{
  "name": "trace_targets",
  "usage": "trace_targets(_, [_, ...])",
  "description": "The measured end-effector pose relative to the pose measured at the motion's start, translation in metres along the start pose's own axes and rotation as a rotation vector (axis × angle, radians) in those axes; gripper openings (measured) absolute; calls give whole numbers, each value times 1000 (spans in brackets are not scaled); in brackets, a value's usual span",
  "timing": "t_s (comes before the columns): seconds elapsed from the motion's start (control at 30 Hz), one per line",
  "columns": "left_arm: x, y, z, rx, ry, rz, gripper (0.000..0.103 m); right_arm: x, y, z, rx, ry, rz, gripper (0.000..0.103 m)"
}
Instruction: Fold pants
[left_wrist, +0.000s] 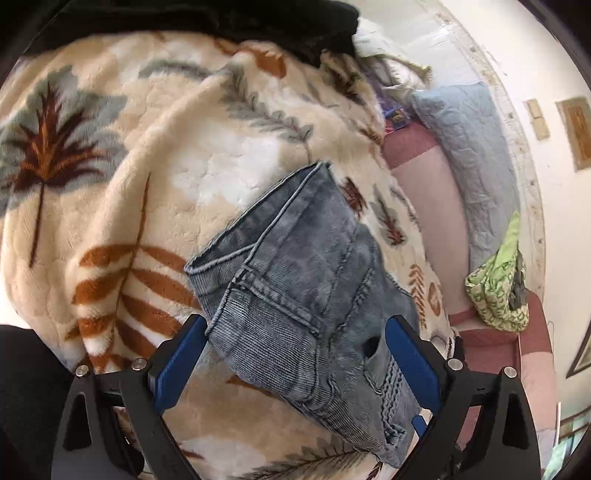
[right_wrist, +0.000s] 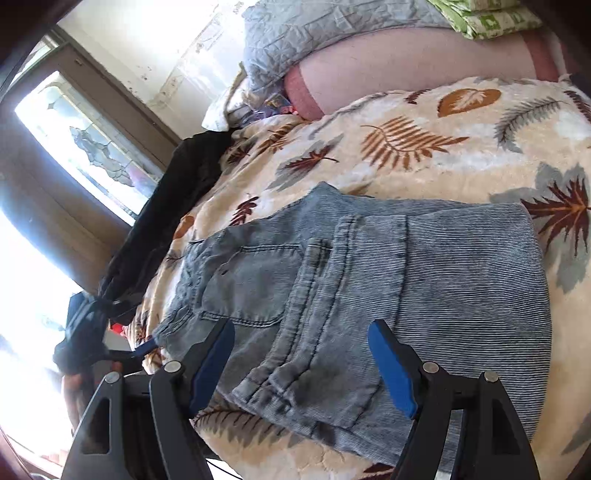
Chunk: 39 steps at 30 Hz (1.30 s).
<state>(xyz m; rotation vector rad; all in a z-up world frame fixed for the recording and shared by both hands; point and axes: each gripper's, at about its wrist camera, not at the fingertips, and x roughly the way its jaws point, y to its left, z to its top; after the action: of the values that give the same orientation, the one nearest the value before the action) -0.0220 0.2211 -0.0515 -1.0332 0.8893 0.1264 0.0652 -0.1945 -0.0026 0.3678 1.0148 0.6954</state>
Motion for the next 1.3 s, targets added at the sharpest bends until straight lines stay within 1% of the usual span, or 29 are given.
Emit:
trace_targets(0.07, [2, 5, -2, -28, 10, -3, 97, -2, 3, -1, -5, -8, 10, 78])
trace_targets(0.2, [6, 6, -3, -22, 5, 0, 97, 4, 5, -1, -2, 16, 14, 78])
trace_targets(0.4, [13, 3, 6, -42, -26, -26, 96, 14, 4, -2, 13, 41, -3, 78])
trace_targets(0.43, [13, 5, 7, -48, -29, -30, 92, 14, 6, -1, 12, 41, -3, 78])
trace_targets(0.47, [12, 6, 8, -49, -33, -29, 82, 13, 8, -1, 9, 40, -1, 78])
trace_targets(0.5, [11, 7, 9, -45, -36, -23, 74, 12, 13, 1, 2, 39, 5, 78])
trace_targets(0.57, [11, 9, 11, -11, -36, 7, 37, 13, 23, 4, -8, 53, 28, 78])
trace_targets(0.6, [12, 10, 11, 5, -38, 22, 33, 15, 29, 6, -3, 60, 52, 78])
trace_targets(0.67, [13, 13, 11, 23, -32, 27, 28, 23, 41, 13, 18, 87, 162, 78])
trace_targets(0.73, [11, 11, 10, 46, -39, 36, 26, 37, 46, 23, 80, 112, 255, 78])
trace_targets(0.77, [11, 9, 10, 59, -44, 43, 26, 48, 48, 29, 101, 140, 276, 78])
trace_targets(0.8, [10, 4, 9, 80, -52, 55, 25, 61, 48, 33, 113, 182, 268, 78])
trace_targets(0.83, [8, 0, 8, 95, -61, 62, 25, 80, 45, 36, 140, 242, 225, 78])
trace_targets(0.87, [5, -5, 7, 119, -74, 66, 24, 105, 34, 34, 209, 313, 169, 78])
trace_targets(0.9, [4, -10, 7, 138, -83, 70, 24, 124, 24, 29, 267, 374, 155, 79])
trace_targets(0.93, [1, -16, 6, 165, -93, 75, 23, 133, 18, 28, 290, 384, 158, 79])
trace_targets(1.07, [-4, -35, 1, 253, -132, 118, 23, 123, 20, 32, 296, 380, 168, 80])
trace_targets(1.1, [-3, -38, 0, 269, -137, 143, 23, 124, 19, 31, 304, 380, 176, 80])
trace_targets(1.2, [0, -42, -5, 305, -146, 205, 23, 120, 14, 31, 350, 360, 197, 80])
trace_targets(1.3, [0, -41, -6, 310, -144, 223, 23, 105, 22, 44, 308, 309, 227, 80])
